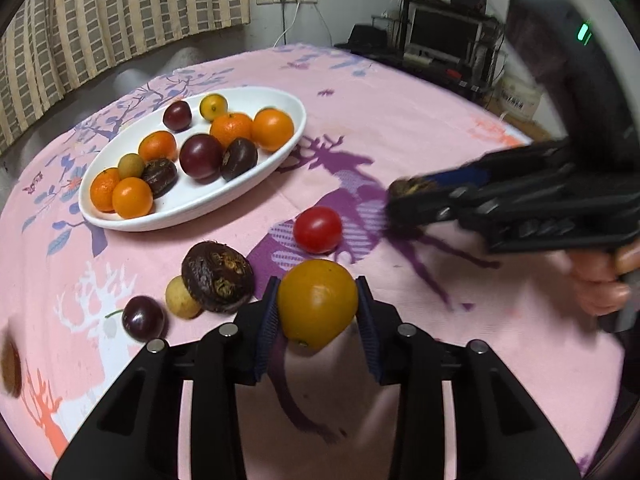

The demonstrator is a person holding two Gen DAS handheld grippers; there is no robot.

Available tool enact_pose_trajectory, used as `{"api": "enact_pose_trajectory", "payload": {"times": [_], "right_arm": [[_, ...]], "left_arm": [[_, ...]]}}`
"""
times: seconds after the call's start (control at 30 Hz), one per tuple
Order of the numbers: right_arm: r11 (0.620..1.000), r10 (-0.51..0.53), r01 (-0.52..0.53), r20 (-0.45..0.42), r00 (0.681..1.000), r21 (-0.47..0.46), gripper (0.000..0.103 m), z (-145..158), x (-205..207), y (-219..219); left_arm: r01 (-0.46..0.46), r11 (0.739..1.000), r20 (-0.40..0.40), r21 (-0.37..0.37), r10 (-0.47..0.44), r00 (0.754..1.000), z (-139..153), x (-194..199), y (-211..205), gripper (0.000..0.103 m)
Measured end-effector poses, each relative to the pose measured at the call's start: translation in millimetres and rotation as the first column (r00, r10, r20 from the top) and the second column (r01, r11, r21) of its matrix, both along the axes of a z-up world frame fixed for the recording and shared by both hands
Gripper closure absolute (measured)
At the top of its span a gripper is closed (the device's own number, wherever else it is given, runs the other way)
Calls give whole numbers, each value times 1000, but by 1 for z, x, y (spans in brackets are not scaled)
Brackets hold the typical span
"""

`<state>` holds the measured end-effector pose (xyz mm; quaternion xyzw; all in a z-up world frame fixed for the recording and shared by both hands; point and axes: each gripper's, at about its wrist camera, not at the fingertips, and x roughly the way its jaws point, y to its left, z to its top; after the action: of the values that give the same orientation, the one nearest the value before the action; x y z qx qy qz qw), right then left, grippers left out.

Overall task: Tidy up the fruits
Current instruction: 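Carry both fruits over the white plate and open both grippers to release them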

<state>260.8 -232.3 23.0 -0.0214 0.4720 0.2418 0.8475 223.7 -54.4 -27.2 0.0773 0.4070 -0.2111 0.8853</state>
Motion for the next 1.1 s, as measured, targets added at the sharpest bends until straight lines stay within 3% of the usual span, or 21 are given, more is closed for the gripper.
{"api": "enact_pose_trajectory", "payload": {"times": [0.17, 0.33, 0.47, 0.67, 0.7, 0.73, 0.8, 0.97, 1.1], "right_arm": [[1000, 10, -12, 103, 995, 20, 66, 17, -1, 8], [996, -31, 16, 164, 986, 91, 66, 41, 37, 21], [994, -63, 45, 191, 980, 94, 66, 44, 84, 39], [993, -77, 62, 153, 985, 101, 65, 27, 131, 57], [992, -82, 66, 152, 985, 104, 59, 25, 133, 57], [992, -80, 65, 146, 986, 110, 56, 24, 132, 57], [992, -70, 54, 140, 988, 111, 53, 26, 128, 54], [989, -14, -11, 163, 986, 149, 52, 45, 103, 53], [978, 110, -138, 173, 979, 158, 49, 53, 62, 61]], "left_arm": [[-35, 994, 24, -107, 38, 999, 33, 11, 26, 67], [-153, 976, 57, -152, 163, 985, 59, 70, 51, 67], [-229, 963, 64, -143, 240, 969, 61, 117, 58, 67], [-290, 947, 14, -136, 295, 955, 51, 164, 69, 66], [-307, 943, 1, -132, 310, 951, 49, 169, 71, 64], [-319, 938, -10, -133, 320, 947, 48, 170, 74, 47], [-347, 925, 16, -153, 354, 935, 52, 163, 81, 27], [-397, 899, 72, -187, 415, 907, 75, 126, 100, 13], [-471, 863, 94, -181, 492, 866, 82, 82, 123, 6]]}}
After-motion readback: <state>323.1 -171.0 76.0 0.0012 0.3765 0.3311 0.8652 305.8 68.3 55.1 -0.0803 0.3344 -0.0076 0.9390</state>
